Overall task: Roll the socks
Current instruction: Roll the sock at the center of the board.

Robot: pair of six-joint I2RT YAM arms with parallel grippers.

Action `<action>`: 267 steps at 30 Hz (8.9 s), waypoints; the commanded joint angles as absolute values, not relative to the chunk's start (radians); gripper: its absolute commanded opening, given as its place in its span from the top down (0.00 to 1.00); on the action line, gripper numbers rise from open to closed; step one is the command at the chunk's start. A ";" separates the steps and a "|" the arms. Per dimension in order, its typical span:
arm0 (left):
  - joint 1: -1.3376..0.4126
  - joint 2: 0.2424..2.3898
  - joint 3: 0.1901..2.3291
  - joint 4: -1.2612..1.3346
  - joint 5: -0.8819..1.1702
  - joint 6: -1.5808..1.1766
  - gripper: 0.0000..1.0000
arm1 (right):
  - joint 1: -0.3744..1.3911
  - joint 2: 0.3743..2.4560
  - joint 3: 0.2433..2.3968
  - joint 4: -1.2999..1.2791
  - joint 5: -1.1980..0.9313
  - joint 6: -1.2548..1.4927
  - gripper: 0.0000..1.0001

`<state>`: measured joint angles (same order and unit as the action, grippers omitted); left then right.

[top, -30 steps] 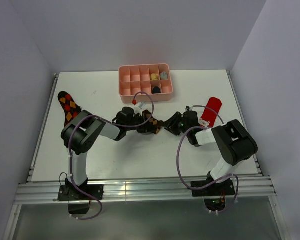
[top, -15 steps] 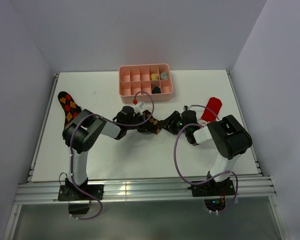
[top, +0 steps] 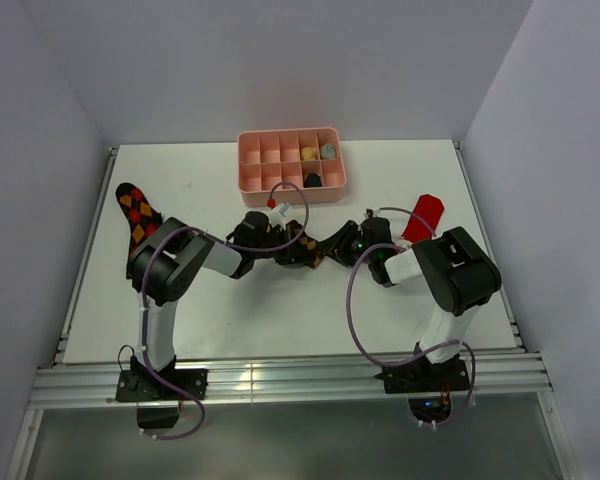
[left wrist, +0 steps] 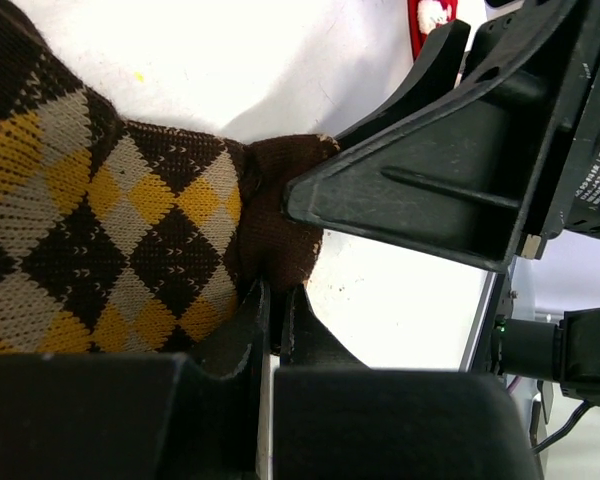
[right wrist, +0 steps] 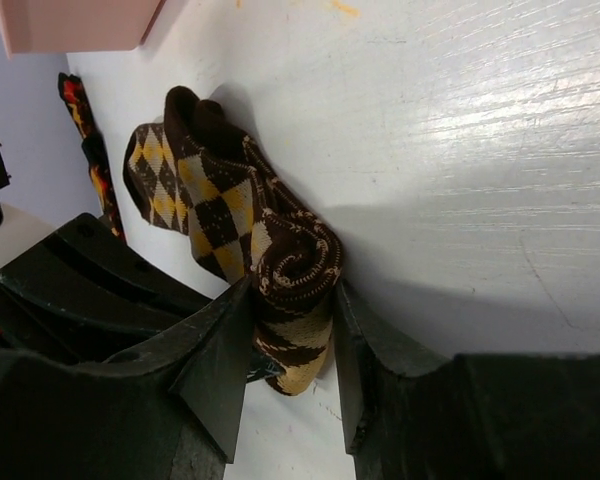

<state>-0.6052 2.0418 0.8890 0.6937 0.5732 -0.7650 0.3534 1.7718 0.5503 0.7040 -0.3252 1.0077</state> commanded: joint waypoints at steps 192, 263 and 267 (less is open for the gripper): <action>-0.586 2.102 0.634 1.017 0.502 -1.043 0.99 | 0.385 1.692 0.664 0.336 -0.344 0.957 0.38; -1.131 1.997 0.653 1.233 -0.519 0.449 0.24 | 0.462 1.738 1.020 -0.209 -0.199 0.801 1.00; -1.127 2.026 0.672 1.230 -0.519 0.459 0.28 | 0.462 1.738 1.020 -0.212 -0.202 0.796 1.00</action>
<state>-1.1275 2.0079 0.6342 1.1580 -0.4969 0.4133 0.4492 1.7638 0.9840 -0.1738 -0.2001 0.8162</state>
